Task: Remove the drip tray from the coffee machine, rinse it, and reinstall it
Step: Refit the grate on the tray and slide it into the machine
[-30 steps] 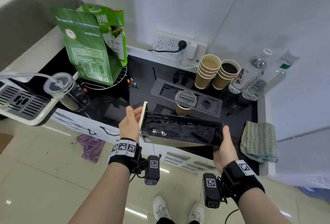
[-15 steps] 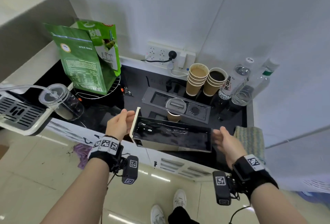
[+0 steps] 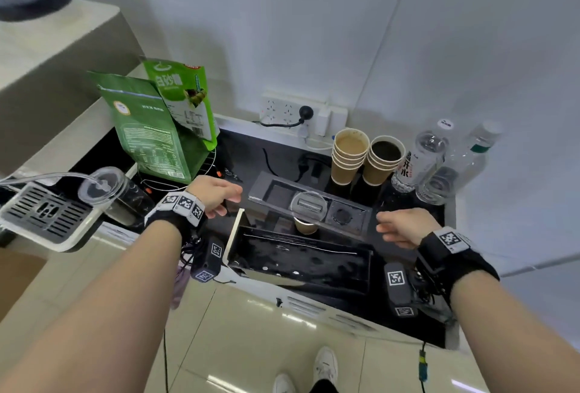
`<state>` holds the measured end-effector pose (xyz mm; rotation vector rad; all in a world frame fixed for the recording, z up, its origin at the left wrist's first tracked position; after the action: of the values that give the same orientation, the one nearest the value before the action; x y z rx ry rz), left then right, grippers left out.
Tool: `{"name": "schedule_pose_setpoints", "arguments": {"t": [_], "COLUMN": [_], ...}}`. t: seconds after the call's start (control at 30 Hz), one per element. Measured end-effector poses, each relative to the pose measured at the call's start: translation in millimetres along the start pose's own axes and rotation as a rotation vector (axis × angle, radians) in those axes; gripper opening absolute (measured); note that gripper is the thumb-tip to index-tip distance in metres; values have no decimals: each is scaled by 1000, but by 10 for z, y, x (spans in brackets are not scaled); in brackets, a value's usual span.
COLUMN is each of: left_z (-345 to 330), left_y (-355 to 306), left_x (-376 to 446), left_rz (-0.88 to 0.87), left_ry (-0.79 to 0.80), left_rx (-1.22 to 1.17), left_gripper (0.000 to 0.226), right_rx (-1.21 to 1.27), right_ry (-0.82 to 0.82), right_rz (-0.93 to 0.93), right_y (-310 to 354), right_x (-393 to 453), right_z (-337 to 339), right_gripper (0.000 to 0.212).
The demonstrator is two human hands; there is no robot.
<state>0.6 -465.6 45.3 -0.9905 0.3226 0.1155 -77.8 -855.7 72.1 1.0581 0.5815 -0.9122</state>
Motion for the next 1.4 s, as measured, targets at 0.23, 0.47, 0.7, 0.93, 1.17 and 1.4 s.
{"name": "schedule_pose_setpoints", "arguments": {"t": [0.23, 0.47, 0.7, 0.93, 1.17, 1.4], "left_z": [-112, -174, -183, -176, -123, -44], "left_y": [-6, 62, -133, 5, 103, 168], "left_x": [142, 157, 120, -10, -173, -275], "left_rz": [-33, 2, -24, 49, 104, 178], "left_ry": [-24, -58, -60, 45, 154, 117], "left_rx": [136, 98, 1, 43, 65, 68], "left_gripper": [13, 17, 16, 18, 23, 20], "right_rx": [-23, 32, 48, 31, 19, -3], "right_ry": [-3, 9, 22, 31, 49, 29], "right_rz": [-39, -58, -48, -71, -94, -34], "right_y": [11, -40, -30, -147, -237, -127], "right_x": [-23, -17, 3, 75, 76, 32], "right_z": [-151, -212, -103, -72, -144, -278], "right_gripper": [18, 14, 17, 18, 18, 18]}}
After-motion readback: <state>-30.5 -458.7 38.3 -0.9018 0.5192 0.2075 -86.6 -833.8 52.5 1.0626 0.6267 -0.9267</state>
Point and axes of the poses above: each hand's wrist, its own x-axis towards the middle knuckle, its own z-axis out of the back of the hand, y = z × x, the point moved 2 cm from there along x, towards the middle knuckle, and after that the axes turned 12 degrees about -z, right-handed, at the moved point
